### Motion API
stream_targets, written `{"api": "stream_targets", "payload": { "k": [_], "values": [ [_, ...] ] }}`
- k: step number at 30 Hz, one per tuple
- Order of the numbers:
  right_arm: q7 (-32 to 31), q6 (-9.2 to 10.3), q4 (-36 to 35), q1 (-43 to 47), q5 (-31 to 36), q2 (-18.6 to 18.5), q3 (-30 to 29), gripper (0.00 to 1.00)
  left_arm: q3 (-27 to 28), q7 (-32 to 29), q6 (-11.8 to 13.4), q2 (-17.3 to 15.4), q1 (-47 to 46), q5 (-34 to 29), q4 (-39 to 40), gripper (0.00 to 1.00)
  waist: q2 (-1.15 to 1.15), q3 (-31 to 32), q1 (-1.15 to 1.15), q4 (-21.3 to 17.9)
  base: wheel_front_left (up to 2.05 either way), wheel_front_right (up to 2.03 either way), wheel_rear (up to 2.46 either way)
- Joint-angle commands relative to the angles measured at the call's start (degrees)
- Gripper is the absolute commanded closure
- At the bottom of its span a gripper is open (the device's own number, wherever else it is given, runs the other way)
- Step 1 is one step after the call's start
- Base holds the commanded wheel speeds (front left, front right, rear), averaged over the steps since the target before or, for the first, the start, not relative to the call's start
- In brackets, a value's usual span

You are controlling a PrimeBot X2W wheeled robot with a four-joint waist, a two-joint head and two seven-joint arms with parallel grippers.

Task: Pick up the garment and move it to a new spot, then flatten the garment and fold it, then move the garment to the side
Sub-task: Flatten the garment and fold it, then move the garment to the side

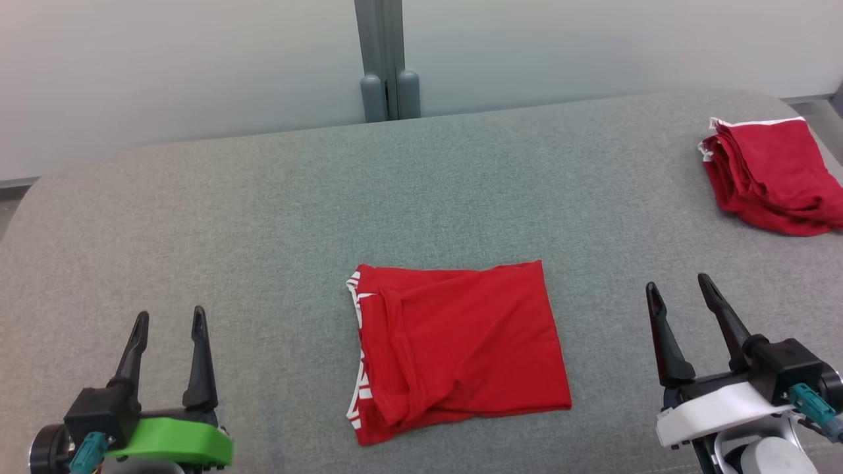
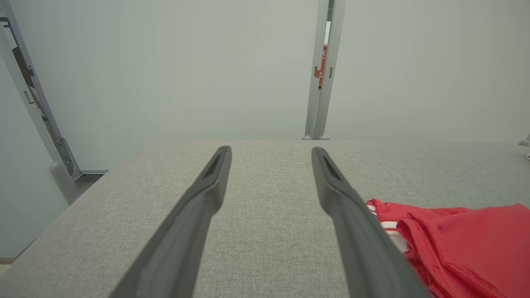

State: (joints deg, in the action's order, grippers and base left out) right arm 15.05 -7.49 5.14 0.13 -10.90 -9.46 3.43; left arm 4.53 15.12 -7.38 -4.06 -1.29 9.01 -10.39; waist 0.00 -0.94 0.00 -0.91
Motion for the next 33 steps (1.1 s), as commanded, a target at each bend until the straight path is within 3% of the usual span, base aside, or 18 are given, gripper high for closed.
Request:
{"api": "stream_targets", "payload": {
  "k": [1, 33],
  "values": [
    [0.1, -0.01, -0.5, 1.1, -0.1, 0.2, -0.1, 0.0, 0.5, 0.0, -0.2, -0.5, 1.1, -0.9, -0.1, 0.0, 0.0, 0.5, 0.0, 0.0, 0.0, 0.0, 0.0],
    [0.1, -0.01, 0.7, 2.5, -0.6, 0.5, -0.5, 0.0, 0.0, 0.0, -0.2, -1.7, 3.4, 1.0, 0.1, 0.0, 0.0, 1.9, 0.0, 1.0, 0.0, 0.0, 0.0]
  ]
}}
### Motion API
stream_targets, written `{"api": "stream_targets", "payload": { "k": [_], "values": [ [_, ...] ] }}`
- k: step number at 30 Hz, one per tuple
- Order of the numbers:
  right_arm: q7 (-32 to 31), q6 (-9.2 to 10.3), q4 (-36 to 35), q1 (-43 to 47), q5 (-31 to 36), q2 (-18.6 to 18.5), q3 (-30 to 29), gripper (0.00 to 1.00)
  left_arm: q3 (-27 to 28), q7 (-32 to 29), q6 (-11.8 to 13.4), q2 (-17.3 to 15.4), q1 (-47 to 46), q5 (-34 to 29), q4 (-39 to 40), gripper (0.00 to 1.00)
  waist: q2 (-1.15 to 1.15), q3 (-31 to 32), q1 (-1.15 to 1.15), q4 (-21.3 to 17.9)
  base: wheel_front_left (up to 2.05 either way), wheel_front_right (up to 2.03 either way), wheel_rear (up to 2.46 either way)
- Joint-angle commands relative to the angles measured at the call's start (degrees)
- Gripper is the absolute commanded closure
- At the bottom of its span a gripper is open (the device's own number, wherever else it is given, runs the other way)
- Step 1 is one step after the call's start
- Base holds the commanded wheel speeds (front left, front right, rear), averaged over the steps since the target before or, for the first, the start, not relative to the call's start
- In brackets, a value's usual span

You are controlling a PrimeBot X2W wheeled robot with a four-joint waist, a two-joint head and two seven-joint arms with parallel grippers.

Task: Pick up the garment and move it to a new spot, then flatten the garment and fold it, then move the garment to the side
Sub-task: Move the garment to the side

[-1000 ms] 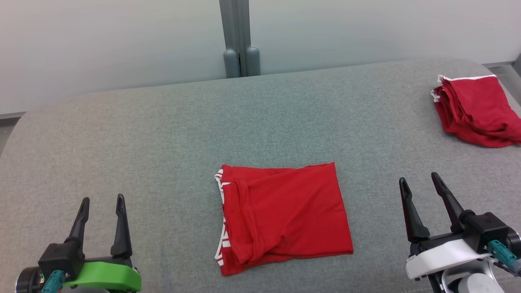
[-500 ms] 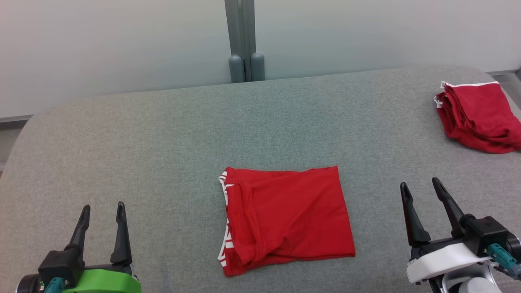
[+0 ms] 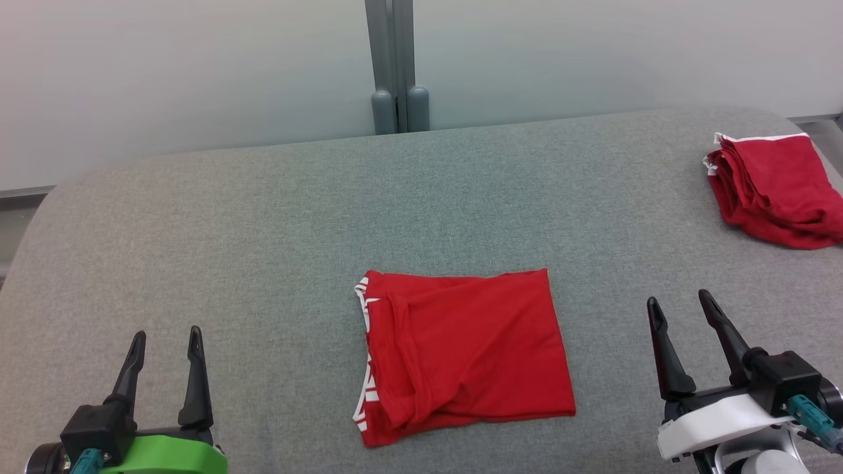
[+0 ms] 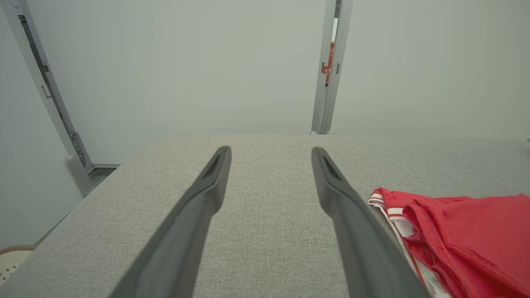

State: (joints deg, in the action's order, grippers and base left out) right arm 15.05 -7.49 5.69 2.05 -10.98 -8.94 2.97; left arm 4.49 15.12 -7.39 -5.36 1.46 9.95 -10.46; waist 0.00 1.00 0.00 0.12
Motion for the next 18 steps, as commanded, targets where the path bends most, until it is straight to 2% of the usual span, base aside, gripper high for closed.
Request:
{"api": "stream_targets", "payload": {
  "k": [1, 18],
  "values": [
    [0.1, -0.01, 0.2, 0.6, -0.5, 0.0, 0.0, 0.0, 0.1, 0.0, -0.2, -0.4, 0.6, 0.1, 0.1, 0.0, 0.0, 0.0, 0.0, 0.0, 0.0, 0.0, 0.0],
    [0.1, -0.01, 0.3, 0.7, -0.5, 0.2, -0.2, 0.0, 0.3, 0.0, -0.2, -0.6, 0.6, 0.2, 0.3, 0.0, 0.0, -0.3, 0.0, 0.1, 0.0, 0.0, 0.0]
  ]
}}
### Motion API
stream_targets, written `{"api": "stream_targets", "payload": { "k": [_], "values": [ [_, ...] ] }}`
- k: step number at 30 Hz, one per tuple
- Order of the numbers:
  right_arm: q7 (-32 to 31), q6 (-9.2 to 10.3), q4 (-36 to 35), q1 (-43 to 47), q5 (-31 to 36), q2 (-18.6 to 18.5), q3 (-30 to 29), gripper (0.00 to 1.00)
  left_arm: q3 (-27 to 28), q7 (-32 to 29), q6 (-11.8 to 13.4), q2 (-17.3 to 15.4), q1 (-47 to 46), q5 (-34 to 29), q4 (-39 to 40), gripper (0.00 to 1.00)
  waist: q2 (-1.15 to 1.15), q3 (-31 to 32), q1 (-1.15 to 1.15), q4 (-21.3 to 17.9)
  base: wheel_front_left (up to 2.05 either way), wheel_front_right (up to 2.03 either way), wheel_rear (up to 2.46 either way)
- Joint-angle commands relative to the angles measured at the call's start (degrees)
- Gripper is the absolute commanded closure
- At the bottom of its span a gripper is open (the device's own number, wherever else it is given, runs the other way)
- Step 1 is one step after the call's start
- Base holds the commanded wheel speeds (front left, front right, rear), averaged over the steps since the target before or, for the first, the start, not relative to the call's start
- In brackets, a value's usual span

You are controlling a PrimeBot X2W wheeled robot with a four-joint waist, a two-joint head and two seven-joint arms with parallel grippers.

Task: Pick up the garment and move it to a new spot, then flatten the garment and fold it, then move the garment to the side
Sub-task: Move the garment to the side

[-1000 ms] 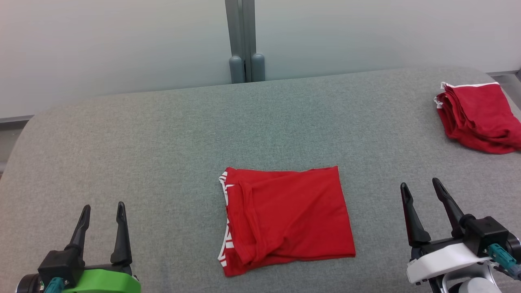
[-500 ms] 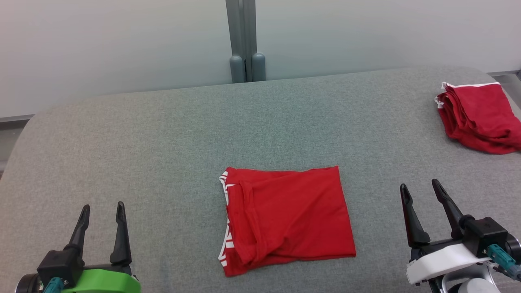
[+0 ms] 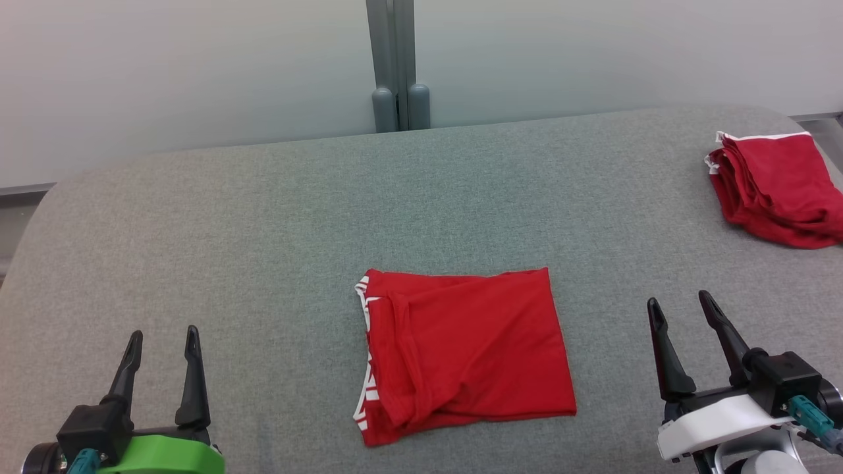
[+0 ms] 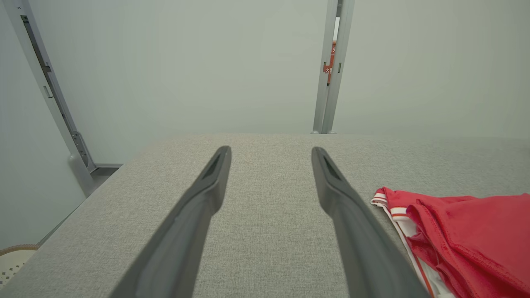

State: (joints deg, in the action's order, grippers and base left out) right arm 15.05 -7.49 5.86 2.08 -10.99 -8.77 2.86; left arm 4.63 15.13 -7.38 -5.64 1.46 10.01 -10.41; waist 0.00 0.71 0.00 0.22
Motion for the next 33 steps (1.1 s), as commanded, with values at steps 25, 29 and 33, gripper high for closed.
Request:
{"api": "stream_targets", "payload": {
  "k": [25, 29, 33],
  "values": [
    [-4.4, -0.01, 17.4, -16.0, 0.9, -0.8, 9.4, 0.0, -1.5, 0.0, -0.2, 0.1, -3.2, 0.4, -0.4, 0.0, 0.0, -3.7, 0.0, 4.8, 0.0, 0.0, 0.0],
    [-4.5, -0.01, 24.8, -17.2, -0.1, -0.6, 10.3, 0.0, -1.8, 0.0, -0.2, 0.4, -3.7, 0.4, -0.5, 0.0, 0.0, -4.4, 0.0, 6.2, 0.0, 0.0, 0.0],
    [-3.7, -0.01, 31.2, -18.5, -0.9, 0.1, 11.3, 0.0, -1.7, 0.0, -0.2, 0.6, -4.1, 0.4, -0.5, 0.0, 0.0, -5.3, 0.0, 6.8, 0.0, 0.0, 0.0]
  ]
}}
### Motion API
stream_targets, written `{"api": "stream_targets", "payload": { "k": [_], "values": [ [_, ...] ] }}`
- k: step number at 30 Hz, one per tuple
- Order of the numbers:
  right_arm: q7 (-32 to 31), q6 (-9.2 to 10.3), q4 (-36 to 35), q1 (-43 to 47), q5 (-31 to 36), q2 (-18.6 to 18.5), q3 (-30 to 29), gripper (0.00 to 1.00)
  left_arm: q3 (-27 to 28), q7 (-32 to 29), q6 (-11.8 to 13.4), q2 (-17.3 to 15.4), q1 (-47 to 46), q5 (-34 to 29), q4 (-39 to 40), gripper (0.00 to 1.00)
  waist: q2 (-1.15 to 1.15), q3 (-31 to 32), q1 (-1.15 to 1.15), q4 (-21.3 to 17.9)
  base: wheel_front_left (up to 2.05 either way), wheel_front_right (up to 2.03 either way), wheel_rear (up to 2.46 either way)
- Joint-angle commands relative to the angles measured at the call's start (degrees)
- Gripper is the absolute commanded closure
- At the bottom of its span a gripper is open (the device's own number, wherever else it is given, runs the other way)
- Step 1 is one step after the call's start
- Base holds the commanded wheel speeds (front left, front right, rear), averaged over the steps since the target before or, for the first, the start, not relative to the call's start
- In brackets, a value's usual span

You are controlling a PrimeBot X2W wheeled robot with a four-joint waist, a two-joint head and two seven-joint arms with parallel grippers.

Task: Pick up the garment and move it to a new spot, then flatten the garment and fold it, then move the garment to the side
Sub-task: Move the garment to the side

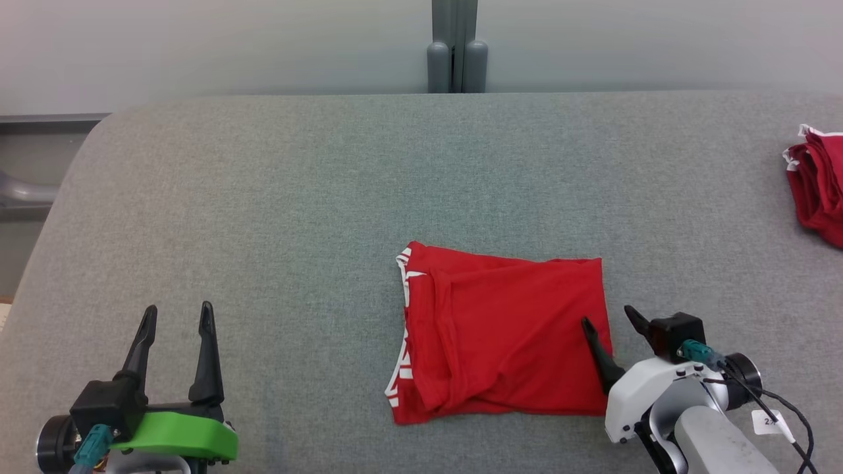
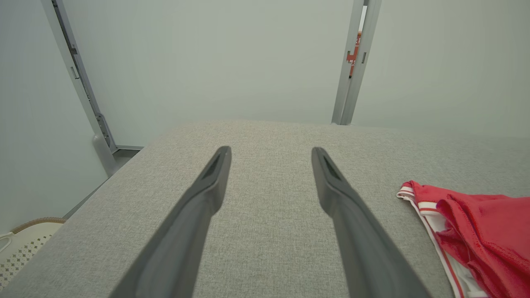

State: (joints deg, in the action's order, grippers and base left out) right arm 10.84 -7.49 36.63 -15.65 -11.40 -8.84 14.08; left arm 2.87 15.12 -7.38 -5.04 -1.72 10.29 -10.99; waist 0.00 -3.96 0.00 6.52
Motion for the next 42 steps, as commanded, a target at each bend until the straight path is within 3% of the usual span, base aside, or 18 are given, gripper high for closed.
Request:
{"api": "stream_targets", "payload": {
  "k": [1, 7, 8, 9, 10, 16, 21, 31, 42],
  "values": [
    [0.6, -0.01, 1.9, -1.1, -0.8, 0.5, 0.0, 0.0, 0.0, 0.0, -0.2, 0.0, -1.0, 0.1, 0.1, 0.0, 0.0, -0.8, 0.0, 0.6, 0.0, 0.0, 0.0],
    [1.4, -0.01, 10.4, -2.6, -2.6, 2.5, 1.5, 0.0, 0.1, 0.0, -0.2, 0.2, -1.5, -0.1, -0.1, 0.0, 0.0, -1.5, 0.0, 1.2, 0.0, 0.0, 0.0],
    [1.2, -0.02, 11.8, -2.6, -3.4, 2.8, 1.8, 0.29, 0.1, 0.0, -0.2, 0.2, -1.5, -0.1, -0.2, 0.0, 0.0, -1.5, 0.0, 1.2, 0.0, 0.0, 0.0],
    [1.3, -0.03, 12.7, -2.7, -3.9, 3.1, 2.3, 0.85, 0.1, 0.0, -0.2, 0.1, -1.5, -0.1, -0.2, 0.0, 0.0, -1.5, 0.0, 1.2, 0.0, 0.0, 0.0],
    [1.3, -0.02, 13.6, -2.7, -4.7, 3.3, 2.8, 1.0, 0.2, 0.0, -0.2, 0.1, -1.5, -0.1, -0.3, 0.0, 0.0, -1.4, 0.0, 1.2, 0.0, 0.0, 0.0],
    [2.9, 0.04, 14.8, -8.0, -6.7, 2.4, 5.2, 1.0, 0.2, 0.0, -0.2, 0.6, -1.7, -0.1, -0.2, 0.0, 0.0, -2.1, 0.0, 0.5, 0.0, 0.0, 0.0],
    [3.3, 0.03, 14.7, -14.6, -7.3, -0.8, 7.3, 1.0, -1.0, 0.0, -0.2, 0.9, -2.9, 0.0, 0.6, 0.0, 0.0, -5.2, 0.0, -0.2, 0.0, 0.0, 0.0],
    [1.2, 0.04, 11.3, -28.9, -8.0, -13.1, 11.3, 1.0, -3.0, 0.0, -0.2, 1.0, -8.8, -0.1, 3.1, 0.0, 0.0, -17.5, 0.0, -4.7, 0.0, 0.0, 0.0],
    [-1.3, 0.04, 4.1, -38.2, -13.1, -29.2, 10.7, 1.0, -2.5, 0.0, -0.2, -2.5, -13.8, -1.3, 5.5, 0.0, 0.0, -27.8, 0.0, -13.6, 0.0, 0.0, 0.0]
  ]
}}
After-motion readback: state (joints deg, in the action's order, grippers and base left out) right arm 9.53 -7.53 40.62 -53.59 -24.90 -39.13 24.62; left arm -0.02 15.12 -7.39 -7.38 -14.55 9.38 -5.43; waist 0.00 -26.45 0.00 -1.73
